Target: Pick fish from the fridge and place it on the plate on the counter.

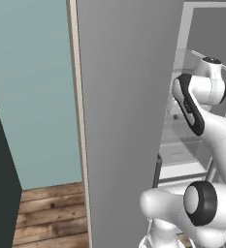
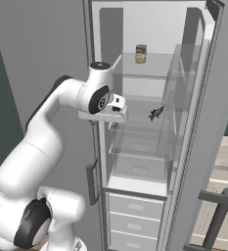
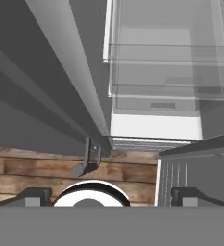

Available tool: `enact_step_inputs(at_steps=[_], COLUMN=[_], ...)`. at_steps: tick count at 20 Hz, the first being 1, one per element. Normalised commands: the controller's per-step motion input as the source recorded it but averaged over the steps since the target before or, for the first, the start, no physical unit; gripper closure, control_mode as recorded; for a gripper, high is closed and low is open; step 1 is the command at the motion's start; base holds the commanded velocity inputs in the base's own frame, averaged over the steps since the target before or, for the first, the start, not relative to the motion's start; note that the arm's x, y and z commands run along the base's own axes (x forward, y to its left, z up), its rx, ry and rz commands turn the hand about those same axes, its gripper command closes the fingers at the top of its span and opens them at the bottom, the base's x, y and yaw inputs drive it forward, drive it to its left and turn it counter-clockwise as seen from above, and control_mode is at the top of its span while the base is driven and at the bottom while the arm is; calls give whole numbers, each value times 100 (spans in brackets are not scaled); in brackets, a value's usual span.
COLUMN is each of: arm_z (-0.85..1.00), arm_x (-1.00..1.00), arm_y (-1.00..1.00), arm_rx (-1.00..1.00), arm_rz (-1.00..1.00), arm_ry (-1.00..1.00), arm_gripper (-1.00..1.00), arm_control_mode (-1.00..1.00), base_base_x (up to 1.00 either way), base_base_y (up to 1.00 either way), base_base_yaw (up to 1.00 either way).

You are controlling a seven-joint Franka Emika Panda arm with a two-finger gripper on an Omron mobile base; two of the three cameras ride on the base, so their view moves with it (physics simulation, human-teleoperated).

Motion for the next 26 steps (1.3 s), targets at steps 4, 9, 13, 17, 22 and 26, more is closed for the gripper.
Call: enact_step_inputs(at_steps=[4, 9, 13, 17, 22, 26], arm_z=[-30, -31, -14, 0, 0, 0], arm_x=[0, 0, 0, 0, 9, 11], arm_y=[-54, -48, -42, -42, -36, -29], arm_rx=[-5, -5, -6, 0, 0, 0], arm_rz=[-1, -1, -5, -7, -7, -5], arm_ry=[-3, -10, -11, -6, -3, -3], arm_gripper=[-100, -100, -100, -100, -100, -100], arm_control_mode=[-100, -100, -100, -100, -100, -100], base_base_x=[0, 0, 0, 0, 0, 0], base_base_y=[0, 0, 0, 0, 0, 0], base_base_yaw=[0, 0, 0, 0, 0, 0])
